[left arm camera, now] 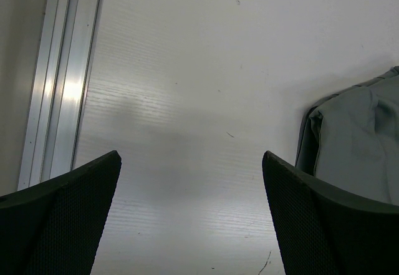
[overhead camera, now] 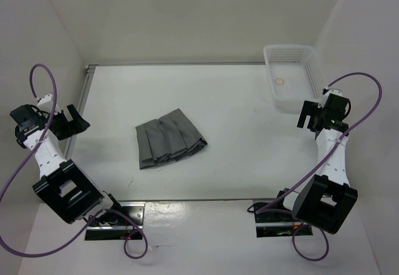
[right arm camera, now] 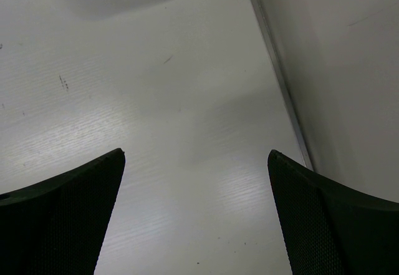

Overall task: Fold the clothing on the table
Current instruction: Fold the skirt

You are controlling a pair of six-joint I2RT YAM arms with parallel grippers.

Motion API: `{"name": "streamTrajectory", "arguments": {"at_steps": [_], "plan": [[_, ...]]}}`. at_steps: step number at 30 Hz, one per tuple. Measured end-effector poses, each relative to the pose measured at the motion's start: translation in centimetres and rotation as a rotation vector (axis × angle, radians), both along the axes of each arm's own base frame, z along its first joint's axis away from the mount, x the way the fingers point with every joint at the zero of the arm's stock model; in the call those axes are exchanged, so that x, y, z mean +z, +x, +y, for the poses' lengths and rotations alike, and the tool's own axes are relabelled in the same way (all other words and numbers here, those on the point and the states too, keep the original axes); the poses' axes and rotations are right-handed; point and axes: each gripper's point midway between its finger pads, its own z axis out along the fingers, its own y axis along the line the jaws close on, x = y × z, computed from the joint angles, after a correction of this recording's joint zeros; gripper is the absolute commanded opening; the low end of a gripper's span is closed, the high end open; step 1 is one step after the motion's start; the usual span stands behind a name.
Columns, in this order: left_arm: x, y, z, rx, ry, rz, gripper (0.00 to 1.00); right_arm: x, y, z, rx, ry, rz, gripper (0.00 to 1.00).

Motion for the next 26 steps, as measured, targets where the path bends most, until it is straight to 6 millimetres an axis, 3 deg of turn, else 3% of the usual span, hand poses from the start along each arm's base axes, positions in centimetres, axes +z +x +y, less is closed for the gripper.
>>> {"name": "streamTrajectory", "arguments": {"at_steps": [26], "plan": [[0.08, 0.09, -0.18, -0.010, -0.005, -0.007, 1.00, 0.00, 0.22, 0.46, 0.026, 0.015, -0.007, 0.99]]}}
